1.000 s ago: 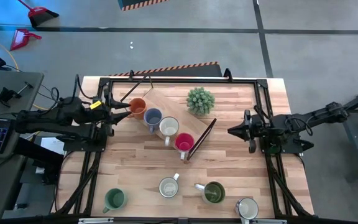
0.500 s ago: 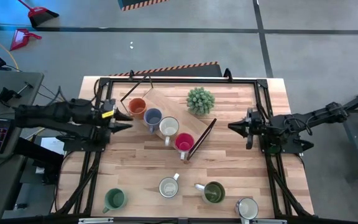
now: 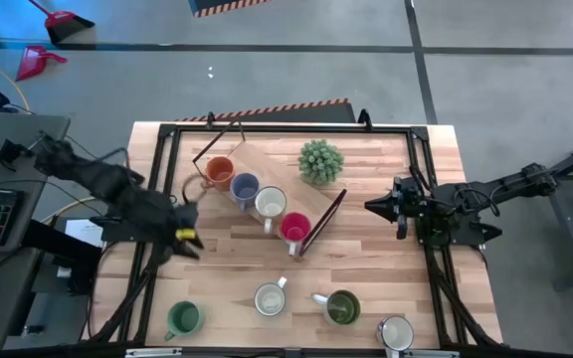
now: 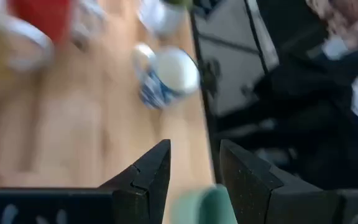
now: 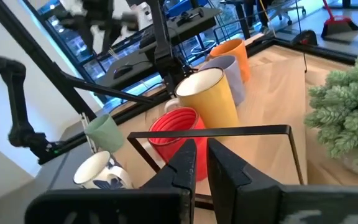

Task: Place coffee mugs
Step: Put the light green mug on the shelf

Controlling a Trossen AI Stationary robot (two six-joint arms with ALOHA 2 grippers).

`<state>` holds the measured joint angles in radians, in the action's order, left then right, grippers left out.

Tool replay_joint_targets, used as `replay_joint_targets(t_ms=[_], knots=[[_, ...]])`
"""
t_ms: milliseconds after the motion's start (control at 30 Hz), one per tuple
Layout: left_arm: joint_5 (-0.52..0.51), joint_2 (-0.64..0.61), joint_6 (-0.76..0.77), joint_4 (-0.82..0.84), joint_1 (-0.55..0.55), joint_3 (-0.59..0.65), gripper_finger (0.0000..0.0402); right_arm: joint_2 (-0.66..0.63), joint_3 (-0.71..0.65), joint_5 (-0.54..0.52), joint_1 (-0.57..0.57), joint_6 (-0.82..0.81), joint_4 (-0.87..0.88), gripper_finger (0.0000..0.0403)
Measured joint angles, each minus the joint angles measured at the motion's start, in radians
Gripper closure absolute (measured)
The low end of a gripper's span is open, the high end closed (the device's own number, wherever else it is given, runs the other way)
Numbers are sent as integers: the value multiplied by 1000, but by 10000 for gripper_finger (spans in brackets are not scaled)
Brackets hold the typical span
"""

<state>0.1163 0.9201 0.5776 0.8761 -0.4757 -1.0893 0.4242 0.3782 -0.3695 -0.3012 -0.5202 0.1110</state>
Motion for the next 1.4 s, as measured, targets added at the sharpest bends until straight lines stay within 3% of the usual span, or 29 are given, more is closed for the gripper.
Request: replay_joint_targets(t_ms=[233, 467, 867, 1400], knots=[[30, 124, 182, 4, -138, -2, 273, 0, 0, 3, 0, -43, -4, 386], [-70, 276, 358, 122, -256, 11, 273, 0, 0, 5, 0, -41, -3, 386], [-39, 474, 501, 106, -404, 18, 273, 1, 0, 32, 0, -41, 4, 386], [-39, 624, 600, 39, -463, 19, 273, 1, 0, 47, 0, -52, 4, 386]])
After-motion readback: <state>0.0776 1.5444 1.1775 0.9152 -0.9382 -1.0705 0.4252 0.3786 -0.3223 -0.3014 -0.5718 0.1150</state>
